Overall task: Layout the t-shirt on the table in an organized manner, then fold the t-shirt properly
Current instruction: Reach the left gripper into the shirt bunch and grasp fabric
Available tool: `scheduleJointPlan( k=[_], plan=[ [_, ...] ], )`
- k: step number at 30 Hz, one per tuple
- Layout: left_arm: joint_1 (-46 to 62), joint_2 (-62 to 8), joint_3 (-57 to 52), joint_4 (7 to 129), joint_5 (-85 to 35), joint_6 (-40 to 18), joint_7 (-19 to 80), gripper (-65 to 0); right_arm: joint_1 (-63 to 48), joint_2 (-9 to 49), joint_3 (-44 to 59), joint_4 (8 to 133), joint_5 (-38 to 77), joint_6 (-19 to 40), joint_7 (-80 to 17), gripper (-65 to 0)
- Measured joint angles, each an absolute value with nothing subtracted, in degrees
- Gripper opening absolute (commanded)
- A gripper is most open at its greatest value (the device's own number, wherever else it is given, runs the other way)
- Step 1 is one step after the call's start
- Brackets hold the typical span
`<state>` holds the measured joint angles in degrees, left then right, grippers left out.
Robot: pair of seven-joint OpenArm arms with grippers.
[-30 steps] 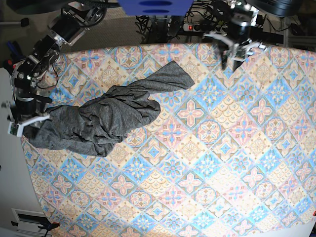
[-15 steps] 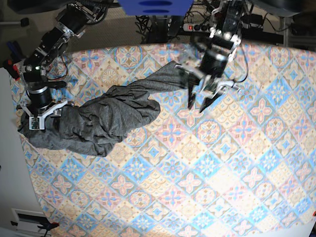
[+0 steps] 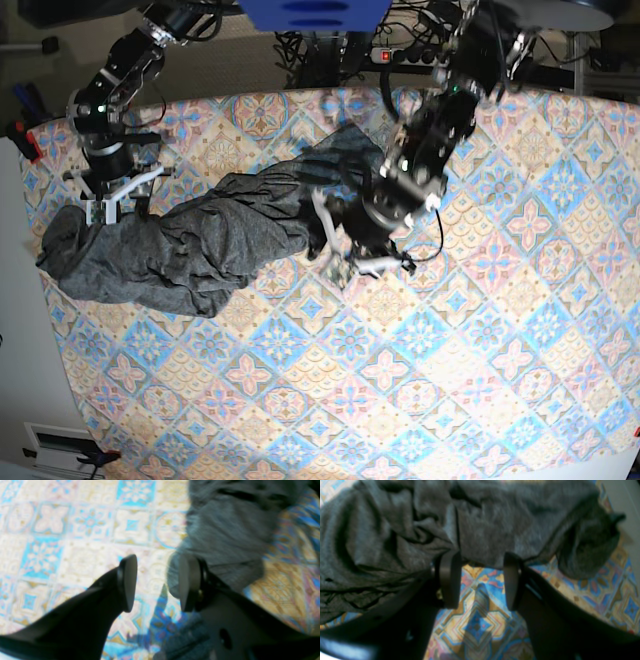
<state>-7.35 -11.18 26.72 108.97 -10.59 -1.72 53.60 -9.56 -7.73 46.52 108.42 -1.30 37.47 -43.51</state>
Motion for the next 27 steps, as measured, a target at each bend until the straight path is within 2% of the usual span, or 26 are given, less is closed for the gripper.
scheduleJointPlan(
  k=[6,12,17,19,23,27],
  plan=[
    [-16.23,-9.87,29.34,99.26,-14.83,-2.98,57.89,-38.1,-10.98,-8.6,46.33,108.64,-0.32,37.36,-42.5,-38.4],
    [-22.0,-5.85,34.39,83.7,-16.67,-11.22,57.25,-38.4,-11.44,-8.58,46.39,108.64,-0.4,36.93,-42.22,-38.4],
    [-22.44,-3.77,34.5,82.06,-16.6,-16.64,57.04,-38.9,-12.23,-8.69,46.41,108.6,-0.6,37.08,-42.89,-38.4],
    [-22.37,-3.05,34.5,81.91,-15.88,-17.45,57.08,-42.5,-12.16,-8.58,46.39,108.6,-0.58,36.91,-42.54,-38.4],
    [-23.35,-1.3,34.7,75.37,-16.14,-18.15,56.86,-65.0,-12.03,-8.73,47.59,108.6,-0.34,37.56,-42.52,-38.4],
    [-26.72,-0.16,34.74,65.25,-16.34,-18.39,56.75,-65.0,-11.81,-8.6,50.0,108.6,-0.49,36.91,-42.59,-38.4]
  ],
)
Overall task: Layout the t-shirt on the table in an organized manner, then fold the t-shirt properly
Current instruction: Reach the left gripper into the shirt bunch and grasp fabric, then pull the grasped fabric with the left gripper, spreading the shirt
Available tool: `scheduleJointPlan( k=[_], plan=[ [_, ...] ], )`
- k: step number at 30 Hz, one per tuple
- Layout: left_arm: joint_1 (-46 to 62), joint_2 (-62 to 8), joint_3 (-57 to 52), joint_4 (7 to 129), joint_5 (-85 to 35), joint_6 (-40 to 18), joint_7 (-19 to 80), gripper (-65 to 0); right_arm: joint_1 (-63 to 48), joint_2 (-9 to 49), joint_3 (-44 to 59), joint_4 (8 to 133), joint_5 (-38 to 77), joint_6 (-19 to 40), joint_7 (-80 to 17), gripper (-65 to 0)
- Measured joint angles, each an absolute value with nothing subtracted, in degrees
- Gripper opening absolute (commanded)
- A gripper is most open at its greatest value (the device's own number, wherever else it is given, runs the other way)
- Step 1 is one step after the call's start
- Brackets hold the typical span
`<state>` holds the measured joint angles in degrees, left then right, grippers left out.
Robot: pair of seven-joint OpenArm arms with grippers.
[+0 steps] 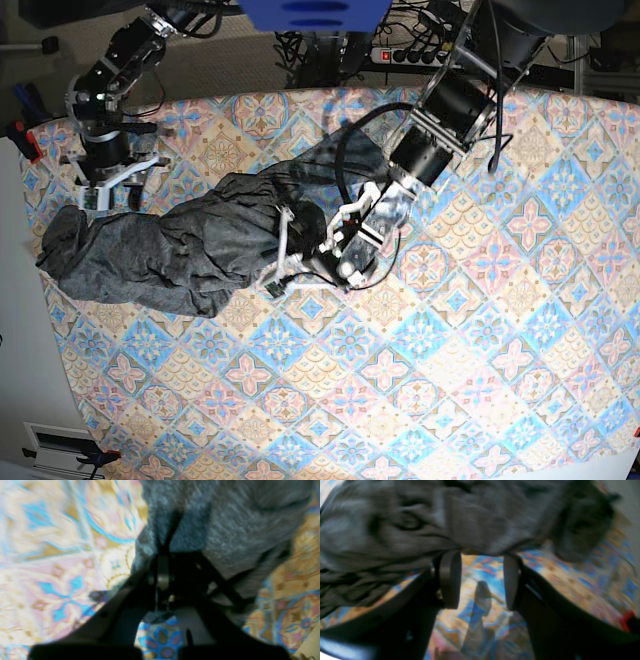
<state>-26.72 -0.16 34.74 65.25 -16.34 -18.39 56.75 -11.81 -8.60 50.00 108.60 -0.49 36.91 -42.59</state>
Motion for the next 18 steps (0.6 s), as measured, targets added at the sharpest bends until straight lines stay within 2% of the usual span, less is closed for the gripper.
scheduleJointPlan(
  k=[3,8,13,18],
  plan=[
    [-28.86,0.14,34.59,62.02,-15.94,-20.47,56.82,-65.0,-11.57,-8.6,51.31,108.6,-0.47,36.91,-42.59,-38.4],
    [-30.87,0.27,34.39,62.13,-16.38,-20.86,57.21,-65.0,-11.57,-8.69,51.55,108.6,-0.45,36.91,-42.54,-38.4],
    [-37.95,-1.04,34.02,62.22,-16.69,-20.86,56.64,-65.0,-11.57,-8.69,51.59,108.36,-0.47,36.91,-42.57,-38.4],
    [-43.83,-1.02,26.13,62.13,-16.45,-21.08,57.78,-65.0,-11.57,-8.71,51.59,108.27,-0.45,36.91,-42.52,-38.4]
  ],
)
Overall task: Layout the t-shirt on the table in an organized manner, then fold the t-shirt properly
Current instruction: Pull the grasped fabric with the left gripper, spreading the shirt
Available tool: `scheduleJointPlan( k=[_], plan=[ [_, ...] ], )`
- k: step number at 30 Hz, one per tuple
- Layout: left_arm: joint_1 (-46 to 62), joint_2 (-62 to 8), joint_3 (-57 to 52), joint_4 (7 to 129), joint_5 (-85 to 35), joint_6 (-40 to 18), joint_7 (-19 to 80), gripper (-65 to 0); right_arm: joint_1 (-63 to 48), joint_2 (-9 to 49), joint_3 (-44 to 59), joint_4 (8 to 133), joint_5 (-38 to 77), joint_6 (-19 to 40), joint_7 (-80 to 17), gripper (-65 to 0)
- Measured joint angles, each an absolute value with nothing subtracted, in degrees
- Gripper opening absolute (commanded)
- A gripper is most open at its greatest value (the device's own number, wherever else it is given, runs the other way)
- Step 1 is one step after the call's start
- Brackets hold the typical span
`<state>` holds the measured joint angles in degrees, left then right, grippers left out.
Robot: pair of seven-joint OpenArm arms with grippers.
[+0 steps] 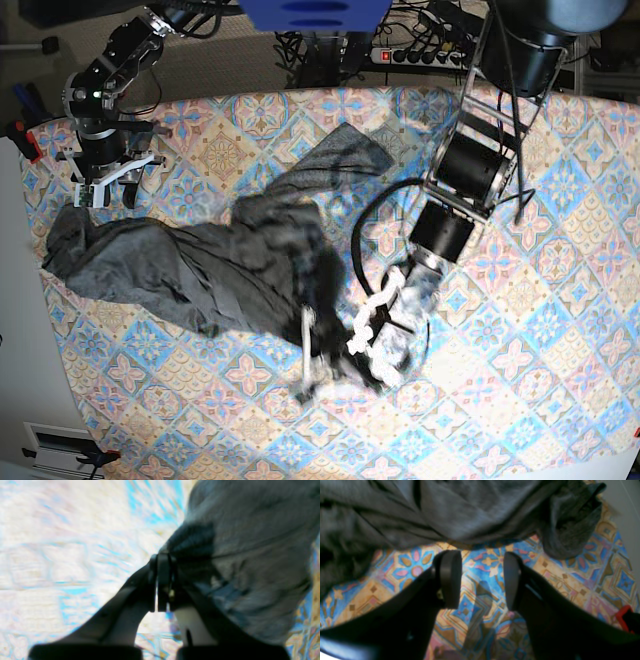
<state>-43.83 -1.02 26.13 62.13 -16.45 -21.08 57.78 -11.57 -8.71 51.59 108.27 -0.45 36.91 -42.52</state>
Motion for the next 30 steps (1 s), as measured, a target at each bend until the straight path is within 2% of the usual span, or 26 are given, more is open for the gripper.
scheduleJointPlan(
  k=[6,8,12,15,19,24,28,30],
  plan=[
    [-50.61,-1.83,27.38,65.84,-15.94,-22.92,62.63,-65.0,-10.85,-8.75,51.59,108.22,-0.47,36.93,-42.94,-38.4],
    [-47.31,-4.45,28.6,74.61,-16.91,-26.09,64.16,-65.0,-9.52,-8.67,51.59,108.16,-0.47,36.93,-42.87,-38.4],
    [-38.61,-11.27,30.06,92.29,-16.69,-28.56,66.7,-65.0,-8.84,-8.6,51.48,108.27,-0.21,36.93,-42.17,-38.4],
    [-32.84,-15.86,29.52,99.2,-14.13,-28.77,69.01,-65.0,-9.54,-8.73,51.59,108.16,-0.49,36.95,-43.03,-38.4],
    [-21.91,-21.08,29.36,101.43,-9.08,-28.82,68.58,-65.0,-9.15,-8.6,51.42,108.16,-0.4,36.91,-42.5,-38.4],
    [-5.93,-24.69,20.23,105.19,-1.23,-28.82,58.94,-65.0,-8.4,-8.75,51.37,108.16,-0.47,37.06,-43.0,-38.4],
    [3.75,-23.66,11.27,105.82,3.14,-29.08,51.53,-65.0,-6.2,-8.49,51.37,108.16,-0.36,36.88,-42.33,-38.4],
    [5.91,-20.91,7.03,105.86,4.05,-29.04,49.54,-65.0,-6.22,-8.64,51.22,108.16,-0.4,36.97,-42.41,-38.4]
  ],
)
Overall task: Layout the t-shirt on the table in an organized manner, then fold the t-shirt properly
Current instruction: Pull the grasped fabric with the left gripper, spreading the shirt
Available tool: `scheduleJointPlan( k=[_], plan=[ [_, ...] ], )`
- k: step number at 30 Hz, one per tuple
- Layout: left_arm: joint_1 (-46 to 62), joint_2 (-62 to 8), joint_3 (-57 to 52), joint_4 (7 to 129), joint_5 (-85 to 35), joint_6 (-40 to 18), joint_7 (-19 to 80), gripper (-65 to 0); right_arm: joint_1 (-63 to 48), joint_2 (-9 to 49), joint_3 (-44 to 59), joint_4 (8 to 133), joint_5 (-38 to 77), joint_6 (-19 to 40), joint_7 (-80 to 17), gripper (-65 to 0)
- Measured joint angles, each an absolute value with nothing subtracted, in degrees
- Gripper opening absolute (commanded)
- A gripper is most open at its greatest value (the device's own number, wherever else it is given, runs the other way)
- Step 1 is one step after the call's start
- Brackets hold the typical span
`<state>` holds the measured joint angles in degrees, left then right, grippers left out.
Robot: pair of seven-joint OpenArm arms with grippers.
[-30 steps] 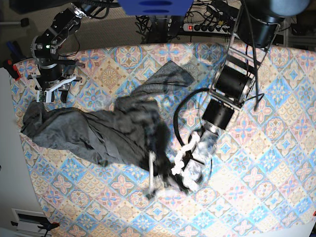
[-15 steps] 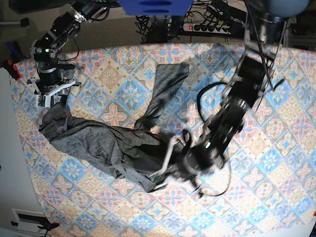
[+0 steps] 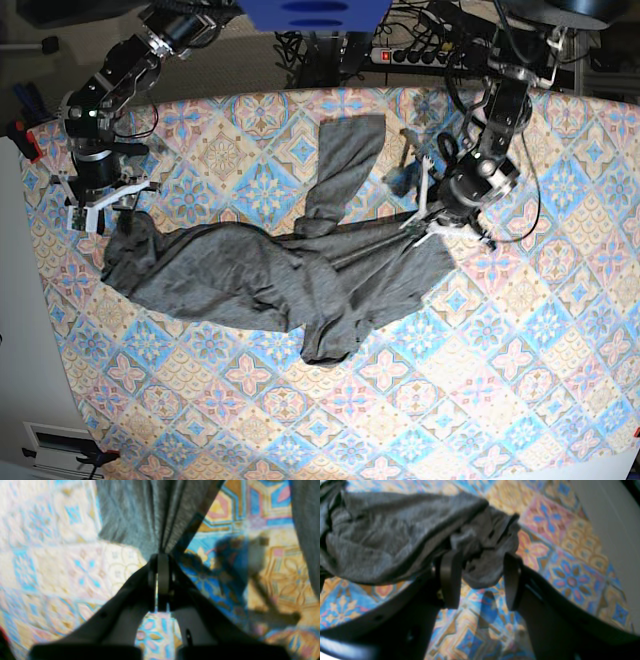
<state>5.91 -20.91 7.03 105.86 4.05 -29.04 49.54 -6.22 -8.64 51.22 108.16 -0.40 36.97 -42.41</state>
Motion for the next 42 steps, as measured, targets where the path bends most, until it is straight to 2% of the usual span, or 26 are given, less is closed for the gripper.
scheduleJointPlan(
  k=[1,5,7,10,17,21,25,32,37,42],
  plan=[
    [6.46,-19.33,4.73,105.89,3.62,-29.06,48.82,-64.5,-6.42,-8.75,51.22,108.16,-0.43,37.12,-42.57,-38.4],
    [7.2,-13.26,-1.72,107.68,4.32,-28.88,48.42,-41.1,-6.57,-8.58,51.29,107.9,-0.49,36.93,-42.94,-38.4],
    [7.57,-12.51,-1.54,107.7,3.86,-29.08,48.25,-32.8,-6.59,-8.6,51.27,107.87,-0.47,37.12,-42.76,-38.4],
    [8.19,-12.6,0.01,107.94,3.75,-29.1,48.88,-24.1,-6.57,-8.45,50.17,107.9,-0.56,36.95,-42.74,-38.4],
    [11.11,-12.67,2.37,115.2,3.14,-29.21,48.42,-26.3,-6.61,-7.42,43.53,107.26,-0.38,37.74,-42.61,-38.4],
    [11.38,-12.69,2.22,115.83,3.49,-28.95,48.45,-27.0,-6.44,-5.17,40.45,100.68,-0.38,37.1,-42.02,-38.4],
    [12.88,-12.71,1.91,115.83,3.49,-28.93,48.38,-27.0,-6.39,-5.43,40.23,93.49,-1.13,37.15,-42.02,-38.4],
    [14.37,-12.67,1.83,115.83,3.51,-28.99,48.45,-27.0,0.56,-4.78,40.07,92.55,-0.08,36.95,-32.64,-38.4],
    [14.61,-12.69,1.91,115.83,3.49,-28.95,48.47,-27.0,-1.52,-5.37,40.23,87.96,-1.34,37.1,-34.94,-38.4],
    [14.63,-12.69,2.13,115.83,3.49,-28.95,48.45,-27.0,-0.47,-4.91,40.4,82.78,-0.45,36.91,-33.3,-38.4]
  ],
)
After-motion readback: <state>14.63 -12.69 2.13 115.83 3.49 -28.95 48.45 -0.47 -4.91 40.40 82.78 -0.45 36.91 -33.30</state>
